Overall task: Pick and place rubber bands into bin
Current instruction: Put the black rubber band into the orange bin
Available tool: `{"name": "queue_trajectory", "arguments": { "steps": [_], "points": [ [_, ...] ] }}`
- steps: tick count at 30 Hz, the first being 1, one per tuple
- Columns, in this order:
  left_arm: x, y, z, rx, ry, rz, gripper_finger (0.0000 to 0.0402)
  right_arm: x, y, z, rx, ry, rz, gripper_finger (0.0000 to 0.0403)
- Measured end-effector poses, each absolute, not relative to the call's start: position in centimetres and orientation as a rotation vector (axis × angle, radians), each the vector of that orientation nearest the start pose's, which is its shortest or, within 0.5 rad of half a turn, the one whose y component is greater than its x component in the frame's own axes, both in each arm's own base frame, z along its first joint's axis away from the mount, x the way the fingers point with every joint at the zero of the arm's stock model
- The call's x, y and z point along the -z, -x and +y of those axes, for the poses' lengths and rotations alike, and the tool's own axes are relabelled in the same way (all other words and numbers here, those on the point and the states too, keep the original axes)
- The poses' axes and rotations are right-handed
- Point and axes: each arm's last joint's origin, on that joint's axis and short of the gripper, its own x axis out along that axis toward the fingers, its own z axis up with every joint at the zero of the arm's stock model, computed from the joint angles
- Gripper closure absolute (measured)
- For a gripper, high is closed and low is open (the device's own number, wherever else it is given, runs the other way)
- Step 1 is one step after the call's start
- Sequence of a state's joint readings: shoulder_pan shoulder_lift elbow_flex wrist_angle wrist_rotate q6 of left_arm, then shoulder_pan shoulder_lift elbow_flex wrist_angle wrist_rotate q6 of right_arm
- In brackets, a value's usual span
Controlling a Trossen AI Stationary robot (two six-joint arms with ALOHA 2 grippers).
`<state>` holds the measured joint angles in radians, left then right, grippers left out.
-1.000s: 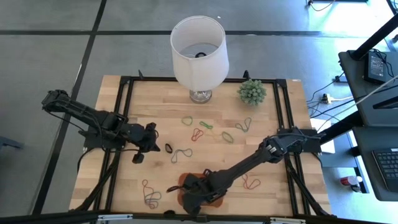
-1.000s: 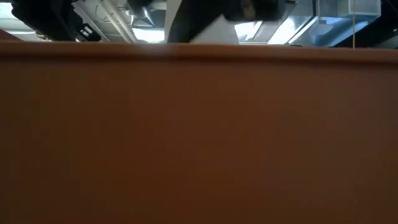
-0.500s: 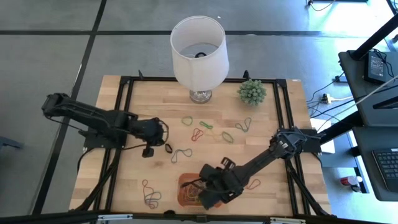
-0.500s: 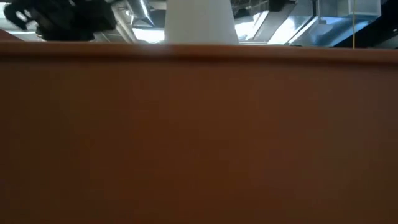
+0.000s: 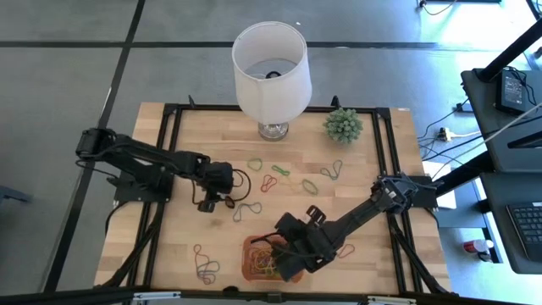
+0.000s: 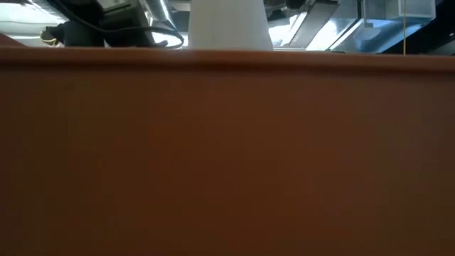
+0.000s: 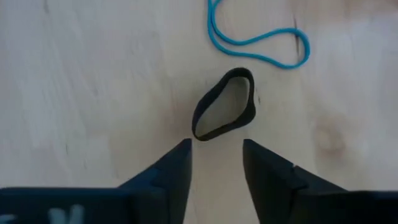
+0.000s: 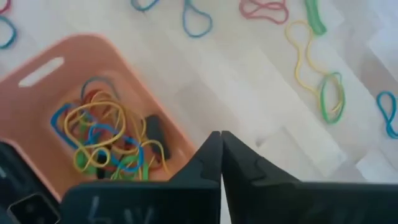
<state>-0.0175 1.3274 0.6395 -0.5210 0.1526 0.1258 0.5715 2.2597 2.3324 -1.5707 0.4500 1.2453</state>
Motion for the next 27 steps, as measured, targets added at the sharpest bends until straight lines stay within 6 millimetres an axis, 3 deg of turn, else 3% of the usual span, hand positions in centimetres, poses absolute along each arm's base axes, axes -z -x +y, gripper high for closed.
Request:
{"name": "queue_trajectory", "arguments": {
  "steps": [6, 10, 16, 22, 27],
  "points": [
    [-15.3, -22.7, -0.8, 0.237, -0.057, 1.169, 0.0232, -29.2, -38.2, 21.4, 0.685, -0.329, 1.033, 0.04],
    [-14.7, -23.3, -0.8, 0.253, -0.083, 1.158, 0.0229, -29.4, -39.5, 21.4, 0.601, -0.301, 0.958, 0.0401],
    [-12.9, -23.8, -0.9, 0.273, -0.09, 1.229, 0.0252, -26.1, -40.4, 21.4, 0.525, -0.215, 0.971, 0.0402],
    [-12.5, -24.0, -1.2, 0.26, -0.111, 1.248, 0.0323, -25.8, -36.7, 19.3, 0.391, -0.274, 0.853, 0.0402],
    [-14.2, -24.9, -1.3, 0.215, -0.08, 1.257, 0.0393, -25.0, -31.9, 15.9, 0.228, -0.327, 0.735, 0.0403]
  ]
}}
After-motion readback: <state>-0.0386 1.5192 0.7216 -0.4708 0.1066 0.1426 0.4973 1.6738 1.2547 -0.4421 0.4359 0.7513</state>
